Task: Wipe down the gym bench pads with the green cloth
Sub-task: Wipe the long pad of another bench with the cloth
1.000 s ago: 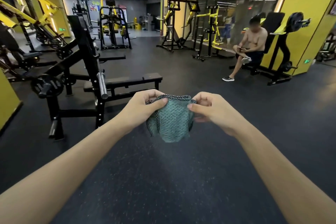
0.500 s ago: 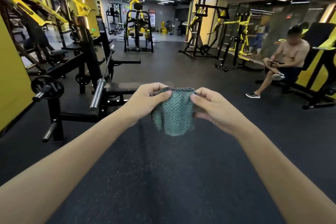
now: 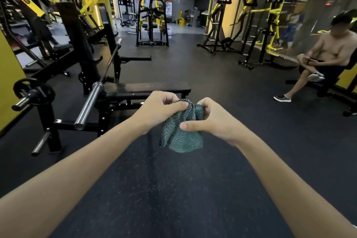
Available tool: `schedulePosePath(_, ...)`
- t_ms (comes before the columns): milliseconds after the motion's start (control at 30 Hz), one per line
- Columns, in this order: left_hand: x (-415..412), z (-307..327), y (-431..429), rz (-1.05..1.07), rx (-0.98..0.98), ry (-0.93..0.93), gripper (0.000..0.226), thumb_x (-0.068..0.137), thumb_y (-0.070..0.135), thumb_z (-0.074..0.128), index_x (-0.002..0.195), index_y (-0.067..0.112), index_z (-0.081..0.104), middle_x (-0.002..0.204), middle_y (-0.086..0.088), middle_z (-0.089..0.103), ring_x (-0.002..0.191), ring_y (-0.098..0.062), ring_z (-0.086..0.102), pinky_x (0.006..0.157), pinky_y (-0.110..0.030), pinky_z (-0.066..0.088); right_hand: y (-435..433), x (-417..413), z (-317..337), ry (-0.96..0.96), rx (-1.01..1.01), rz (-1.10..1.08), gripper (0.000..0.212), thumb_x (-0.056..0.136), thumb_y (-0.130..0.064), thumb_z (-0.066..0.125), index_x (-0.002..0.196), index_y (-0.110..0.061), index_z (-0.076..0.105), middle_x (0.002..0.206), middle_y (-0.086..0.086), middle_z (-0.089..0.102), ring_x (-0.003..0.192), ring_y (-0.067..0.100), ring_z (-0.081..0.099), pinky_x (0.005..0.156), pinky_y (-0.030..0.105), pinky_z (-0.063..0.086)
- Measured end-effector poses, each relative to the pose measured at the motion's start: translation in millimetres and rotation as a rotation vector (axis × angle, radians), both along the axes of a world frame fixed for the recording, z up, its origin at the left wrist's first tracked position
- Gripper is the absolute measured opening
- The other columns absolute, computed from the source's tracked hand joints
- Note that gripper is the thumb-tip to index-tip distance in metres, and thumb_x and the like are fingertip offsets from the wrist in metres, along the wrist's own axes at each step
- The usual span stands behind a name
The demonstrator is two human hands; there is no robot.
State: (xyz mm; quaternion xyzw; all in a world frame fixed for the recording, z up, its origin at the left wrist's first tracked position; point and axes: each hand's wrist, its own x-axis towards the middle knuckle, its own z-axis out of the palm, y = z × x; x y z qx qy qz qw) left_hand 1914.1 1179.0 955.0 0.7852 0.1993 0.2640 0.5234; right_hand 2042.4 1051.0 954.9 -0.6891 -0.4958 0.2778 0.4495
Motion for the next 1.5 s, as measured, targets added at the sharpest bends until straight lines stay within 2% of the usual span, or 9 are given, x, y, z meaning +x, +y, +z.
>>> schedulePosePath(167,56.2,9.1,67.4,-0.007,-0.018,0.037,0.035,0.083,0.029,0.069,0.054,0.023,0.05,0.064,-0.005,0.044,0.061,-0.016,0.038,0.057,-0.028,0.029,72.6,62.2,8.8,0.051,0.074,0.031,0.033,0.077,-0.012,0.078,0.095,-0.015,0.05,0.105,0.028,0.067,0.088,0.025,0.064,0.094,0.058,0.047)
schedulePosePath(333,105.5,14.5,136.9,-0.028,-0.199,0.097,0.033,0.095,0.018,0.054,0.062,0.022,0.054,0.064,0.007,0.051,0.069,-0.012,0.046,0.064,-0.026,0.035,140.3,113.9,26.3,0.032,0.091,0.12,0.008,0.093,-0.01,0.058,0.099,-0.013,0.055,0.086,0.017,0.061,0.079,0.022,0.051,0.07,0.037,0.043)
schedulePosePath(433,131.4,13.9,170.4,-0.051,-0.232,0.098,0.017,0.093,0.027,0.061,0.089,0.01,0.064,0.088,-0.008,0.066,0.089,-0.017,0.057,0.079,-0.032,0.044,174.8,143.9,27.2,0.052,0.135,0.087,0.01,0.1,-0.006,0.048,0.101,-0.014,0.055,0.073,0.002,0.061,0.062,0.012,0.049,0.055,0.023,0.036)
schedulePosePath(533,154.9,5.7,200.6,-0.138,-0.31,0.089,0.057,0.076,0.036,0.081,0.123,0.009,0.063,0.115,-0.007,0.072,0.103,-0.017,0.068,0.092,-0.036,0.052,206.8,175.8,26.0,0.128,0.159,0.049,0.011,0.101,-0.007,0.046,0.103,-0.015,0.053,0.057,-0.012,0.06,0.048,0.001,0.048,0.053,0.026,0.035)
schedulePosePath(733,224.3,-9.6,253.9,-0.107,-0.375,0.055,0.068,0.071,-0.007,0.077,0.133,0.008,0.053,0.123,-0.01,0.069,0.111,-0.021,0.068,0.084,-0.031,0.059,272.4,256.3,16.7,0.189,0.127,-0.022,0.005,0.1,-0.015,0.05,0.103,-0.016,0.053,0.079,0.0,0.056,0.058,0.007,0.049,0.064,0.034,0.042)
schedulePosePath(933,322.3,-4.8,312.4,0.063,-0.401,-0.135,0.066,0.081,-0.016,0.066,0.137,0.008,0.044,0.112,-0.008,0.069,0.092,-0.013,0.072,0.072,-0.027,0.059,337.2,366.4,12.7,0.234,-0.004,0.103,0.092,0.062,-0.025,0.084,0.14,-0.018,0.035,0.125,0.01,0.058,0.108,0.018,0.065,0.089,0.03,0.054)
schedulePosePath(1233,405.8,-10.1,405.0,0.313,0.03,-0.058,0.093,0.071,0.023,0.087,0.143,0.049,0.035,0.14,0.009,0.048,0.137,-0.005,0.041,0.112,-0.041,0.036,440.8,468.2,16.1,-0.012,0.12,0.213,0.042,0.081,0.001,0.075,0.11,-0.027,0.065,0.112,-0.017,0.059,0.094,0.0,0.056,0.086,0.017,0.046)
schedulePosePath(1400,431.4,-24.4,472.6,0.314,0.172,-0.022,0.068,0.073,0.009,0.086,0.129,0.032,0.057,0.128,0.012,0.062,0.127,-0.004,0.054,0.113,-0.044,0.039,522.0,497.9,-1.6,-0.175,0.002,0.231,0.042,0.068,-0.02,0.088,0.104,-0.03,0.069,0.113,-0.008,0.069,0.108,0.014,0.062,0.1,0.035,0.048)
schedulePosePath(1500,444.1,-33.3,520.2,0.384,0.287,0.079,0.06,0.068,0.011,0.089,0.122,0.026,0.066,0.11,0.012,0.071,0.109,-0.001,0.064,0.105,-0.035,0.047,577.5,509.1,-12.5,-0.31,-0.025,0.196,0.032,0.071,-0.016,0.086,0.099,-0.022,0.073,0.092,-0.005,0.07,0.092,0.018,0.067,0.081,0.026,0.052)
